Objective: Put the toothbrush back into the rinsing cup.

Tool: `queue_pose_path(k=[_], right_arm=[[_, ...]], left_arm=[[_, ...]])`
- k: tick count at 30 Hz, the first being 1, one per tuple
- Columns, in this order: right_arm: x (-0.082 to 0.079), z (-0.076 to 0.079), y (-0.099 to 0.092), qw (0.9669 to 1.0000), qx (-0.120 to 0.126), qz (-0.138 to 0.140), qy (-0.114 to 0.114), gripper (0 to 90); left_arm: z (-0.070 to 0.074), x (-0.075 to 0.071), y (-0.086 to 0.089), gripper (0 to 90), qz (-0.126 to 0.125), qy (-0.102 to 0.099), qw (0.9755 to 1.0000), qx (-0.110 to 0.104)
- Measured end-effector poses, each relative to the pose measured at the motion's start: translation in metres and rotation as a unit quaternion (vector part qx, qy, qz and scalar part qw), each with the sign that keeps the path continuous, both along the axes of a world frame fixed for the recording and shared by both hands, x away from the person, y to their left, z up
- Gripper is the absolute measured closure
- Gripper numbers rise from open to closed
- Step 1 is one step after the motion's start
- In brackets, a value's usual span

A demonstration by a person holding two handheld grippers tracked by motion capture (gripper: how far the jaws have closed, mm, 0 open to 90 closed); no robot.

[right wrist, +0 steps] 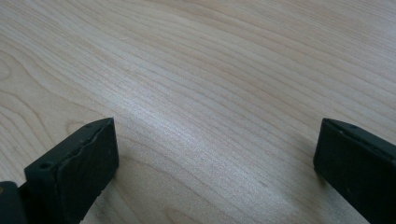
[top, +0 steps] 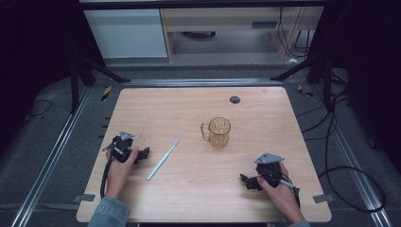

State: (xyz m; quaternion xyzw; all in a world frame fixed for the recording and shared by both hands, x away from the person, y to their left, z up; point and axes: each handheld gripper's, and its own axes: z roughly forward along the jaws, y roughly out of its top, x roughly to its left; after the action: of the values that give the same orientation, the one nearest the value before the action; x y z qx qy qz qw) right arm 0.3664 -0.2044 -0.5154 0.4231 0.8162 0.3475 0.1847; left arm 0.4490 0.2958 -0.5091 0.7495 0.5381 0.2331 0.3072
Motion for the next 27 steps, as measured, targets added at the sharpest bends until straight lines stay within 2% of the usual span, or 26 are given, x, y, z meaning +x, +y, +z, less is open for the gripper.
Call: queue_pose_path(k=[7, 9, 11, 13, 14, 15, 16, 18, 19, 21, 22, 24, 25, 26, 27], right_arm=[[0.0, 0.0, 0.0, 1.0, 0.0, -0.001, 0.0, 0.4], [0.0, 0.0, 0.0, 1.0, 0.0, 0.0, 0.0, 0.4], [0.0, 0.0, 0.0, 1.0, 0.0, 0.0, 0.0, 0.4], [0.0, 0.0, 0.0, 1.0, 0.0, 0.0, 0.0, 0.4], [0.0, 0.0, 0.0, 1.0, 0.0, 0.0, 0.0, 0.4], [0.0, 0.0, 0.0, 1.0, 0.0, 0.0, 0.0, 0.4], [0.0, 0.0, 0.0, 1.0, 0.0, 0.0, 0.0, 0.4], [0.0, 0.0, 0.0, 1.0, 0.0, 0.0, 0.0, 0.4], [0.0, 0.0, 0.0, 1.0, 0.0, 0.0, 0.0, 0.4], [0.0, 0.0, 0.0, 1.0, 0.0, -0.003, 0.001, 0.4], [0.0, 0.0, 0.0, 1.0, 0.0, -0.003, 0.001, 0.4], [0.0, 0.0, 0.001, 1.0, 0.0, -0.006, 0.001, 0.3], [0.0, 0.0, 0.001, 1.0, 0.0, -0.007, 0.002, 0.4], [0.0, 0.0, 0.001, 1.0, 0.001, -0.008, 0.002, 0.4], [0.0, 0.0, 0.001, 1.0, 0.001, -0.008, 0.002, 0.4]], left_arm=[[0.0, -0.001, 0.004, 0.0, -0.001, -0.001, 1.0, -0.001], [0.002, -0.002, 0.007, 2.4, 0.007, -0.002, 1.0, -0.001], [0.007, -0.005, 0.009, 4.8, 0.013, -0.012, 0.9998, -0.004], [0.014, -0.009, 0.009, 4.5, 0.025, -0.025, 0.9993, 0.012], [0.014, -0.009, 0.009, 4.8, 0.025, -0.025, 0.9993, 0.012], [0.02, -0.014, 0.006, 4.8, 0.026, -0.03, 0.999, 0.018], [0.024, -0.017, 0.003, 4.8, 0.019, -0.03, 0.9992, 0.018], [0.031, -0.021, -0.004, 4.7, 0.002, -0.026, 0.9991, 0.034], [0.031, -0.021, -0.004, 4.7, 0.002, -0.026, 0.9991, 0.034], [0.044, -0.028, -0.016, 5.2, -0.023, -0.023, 0.9987, 0.04], [0.044, -0.028, -0.016, 5.4, -0.023, -0.023, 0.9987, 0.04], [0.051, -0.031, -0.024, 6.0, -0.046, -0.009, 0.9976, 0.051], [0.057, -0.033, -0.031, 6.1, -0.06, 0.007, 0.9965, 0.057], [0.06, -0.033, -0.033, 6.0, -0.066, 0.018, 0.9962, 0.054], [0.06, -0.033, -0.033, 5.9, -0.066, 0.018, 0.9962, 0.054]])
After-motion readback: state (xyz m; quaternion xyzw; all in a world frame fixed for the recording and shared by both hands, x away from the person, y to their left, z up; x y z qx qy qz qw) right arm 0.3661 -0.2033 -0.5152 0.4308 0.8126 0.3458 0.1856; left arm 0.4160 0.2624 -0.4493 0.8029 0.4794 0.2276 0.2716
